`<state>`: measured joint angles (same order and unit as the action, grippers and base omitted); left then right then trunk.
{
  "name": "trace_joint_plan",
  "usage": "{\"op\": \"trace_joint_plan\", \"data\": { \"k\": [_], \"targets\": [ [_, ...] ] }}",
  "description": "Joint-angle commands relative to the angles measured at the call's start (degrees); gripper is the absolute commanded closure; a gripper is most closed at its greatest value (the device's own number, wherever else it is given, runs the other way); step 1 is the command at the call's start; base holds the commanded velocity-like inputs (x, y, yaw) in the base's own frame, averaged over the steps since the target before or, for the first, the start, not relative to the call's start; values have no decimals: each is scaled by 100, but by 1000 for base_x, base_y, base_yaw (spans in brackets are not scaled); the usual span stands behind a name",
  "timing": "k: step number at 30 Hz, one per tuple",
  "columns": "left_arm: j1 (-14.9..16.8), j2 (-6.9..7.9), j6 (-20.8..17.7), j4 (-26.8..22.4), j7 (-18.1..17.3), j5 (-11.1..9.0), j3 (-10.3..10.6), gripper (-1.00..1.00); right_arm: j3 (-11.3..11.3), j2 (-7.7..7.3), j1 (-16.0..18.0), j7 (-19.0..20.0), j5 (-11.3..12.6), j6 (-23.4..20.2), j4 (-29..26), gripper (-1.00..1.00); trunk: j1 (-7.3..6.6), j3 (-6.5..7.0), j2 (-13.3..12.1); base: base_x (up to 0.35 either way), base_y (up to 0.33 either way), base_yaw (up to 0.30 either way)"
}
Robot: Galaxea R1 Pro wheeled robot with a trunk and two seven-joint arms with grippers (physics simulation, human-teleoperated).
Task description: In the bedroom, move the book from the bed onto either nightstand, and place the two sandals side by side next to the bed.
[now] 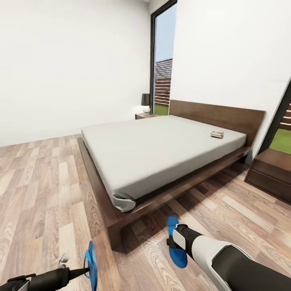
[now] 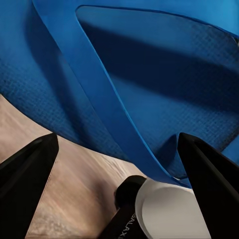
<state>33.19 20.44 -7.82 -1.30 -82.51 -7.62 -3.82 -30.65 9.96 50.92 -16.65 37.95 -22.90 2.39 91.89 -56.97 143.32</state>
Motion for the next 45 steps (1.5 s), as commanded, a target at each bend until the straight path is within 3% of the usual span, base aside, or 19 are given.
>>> {"op": "trace_joint_plan", "data": {
  "k": [1, 20, 26, 34, 40, 45],
  "targets": [
    [-1, 18, -59, 4, -15, -3, -31, 100, -50, 4, 6, -12, 49, -21, 7, 100, -1, -6, 2, 0, 0, 217],
    [3, 31, -96, 9, 15, -55, -31, 100, -97, 4, -110, 55, -76, 13, 5, 100, -1, -6, 2, 0, 0, 223],
    [3, 31, -97, 9, 15, -61, -31, 100, -104, 4, -237, 116, -775, 14, -1, 100, -1, -6, 2, 0, 0, 215],
    [3, 31, -101, 7, 1, -63, -31, 100, -88, 4, -414, 261, -1391, 100, -1, 100, -1, -6, 2, 0, 0, 206],
    [3, 31, -105, 7, -40, -91, -32, 100, -90, 4, -442, 297, -1561, 297, -1, 100, -1, -6, 2, 0, 0, 197],
    [3, 29, -96, 7, -79, -313, -27, 100, -90, 4, -444, 307, -1574, 316, -1, 100, -1, -6, 2, 0, 0, 188]
  ]
}}
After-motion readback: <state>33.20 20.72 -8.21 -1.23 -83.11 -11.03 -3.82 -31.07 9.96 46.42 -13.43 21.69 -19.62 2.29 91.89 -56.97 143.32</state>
